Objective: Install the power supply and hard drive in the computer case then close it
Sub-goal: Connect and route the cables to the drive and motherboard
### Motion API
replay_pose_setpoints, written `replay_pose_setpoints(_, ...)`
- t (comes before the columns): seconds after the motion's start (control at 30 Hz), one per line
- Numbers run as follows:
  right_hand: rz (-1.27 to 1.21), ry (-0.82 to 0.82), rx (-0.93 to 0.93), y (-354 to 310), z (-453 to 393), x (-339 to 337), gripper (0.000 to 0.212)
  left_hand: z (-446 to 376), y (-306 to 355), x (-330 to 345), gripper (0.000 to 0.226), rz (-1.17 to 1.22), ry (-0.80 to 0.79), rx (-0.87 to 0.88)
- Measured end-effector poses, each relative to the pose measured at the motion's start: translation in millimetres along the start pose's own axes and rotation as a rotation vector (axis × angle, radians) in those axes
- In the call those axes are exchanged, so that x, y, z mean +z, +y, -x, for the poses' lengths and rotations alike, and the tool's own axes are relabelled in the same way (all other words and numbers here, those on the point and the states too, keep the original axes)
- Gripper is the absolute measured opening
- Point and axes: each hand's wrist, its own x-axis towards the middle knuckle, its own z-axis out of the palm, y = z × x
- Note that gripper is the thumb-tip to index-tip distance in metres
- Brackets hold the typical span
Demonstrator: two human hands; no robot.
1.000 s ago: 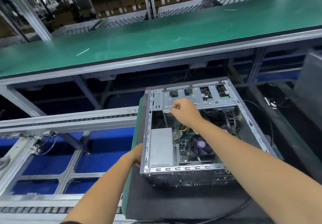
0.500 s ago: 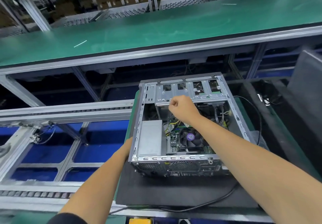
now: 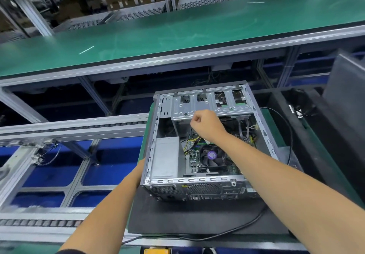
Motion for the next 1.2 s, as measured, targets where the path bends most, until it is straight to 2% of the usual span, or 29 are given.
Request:
replay_pose_setpoints(0.27, -0.023, 0.0, 0.029, 3, 1, 4, 0.029, -1, -2, -6, 0.033, -0.174, -0.085, 0.001)
replay_pose_setpoints(0.33, -0.017, -0.003, 0.034, 3, 1, 5, 0.03, 4, -3, -8, 0.028, -0.267, -0.136, 0.052)
replay_pose_setpoints(0.43, -0.013, -0.013, 0.028, 3, 0, 3, 0.028, 21, -1, -14, 0.013, -0.637, -0.269, 0.256)
replay_pose_setpoints(0.53, -0.001, -0.025, 0.024, 0, -3, 2, 0.022, 27, 0, -23, 0.018, -0.996, -0.291, 0.353)
replay_pose_setpoints(0.6, 0.003, -0.034, 0.019, -3, -6, 2, 0.019, 36, 7, -28, 0.008, -0.961, -0.198, 0.321)
replay_pose_setpoints(0.67, -0.002, -0.043, 0.007, -7, -8, 3, 0.018, 46, 23, -34, 0.029, -0.737, -0.124, 0.308)
replay_pose_setpoints(0.7, -0.005, -0.045, -0.001, -11, -9, 4, 0.017, 53, 33, -36, 0.03, -0.625, -0.09, 0.326)
replay_pose_setpoints(0.8, -0.009, -0.06, -0.022, -22, -10, 10, 0.017, 69, 67, -34, 0.005, -0.354, -0.029, 0.423)
replay_pose_setpoints(0.87, -0.013, -0.072, -0.038, -29, -10, 13, 0.018, 78, 85, -22, 0.008, -0.282, -0.049, 0.488)
replay_pose_setpoints(0.93, -0.049, -0.082, -0.054, -33, -8, 12, 0.018, 84, 98, 1, 0.004, -0.28, -0.123, 0.555)
replay_pose_setpoints(1.07, -0.281, -0.085, 0.003, -30, -8, -1, 0.021, 85, 109, 53, 0.014, -0.418, -0.291, 0.644)
replay_pose_setpoints(1.2, -0.498, -0.049, 0.108, -6, -4, -34, 0.016, 78, 104, 105, 0.012, -0.558, -0.457, 0.639)
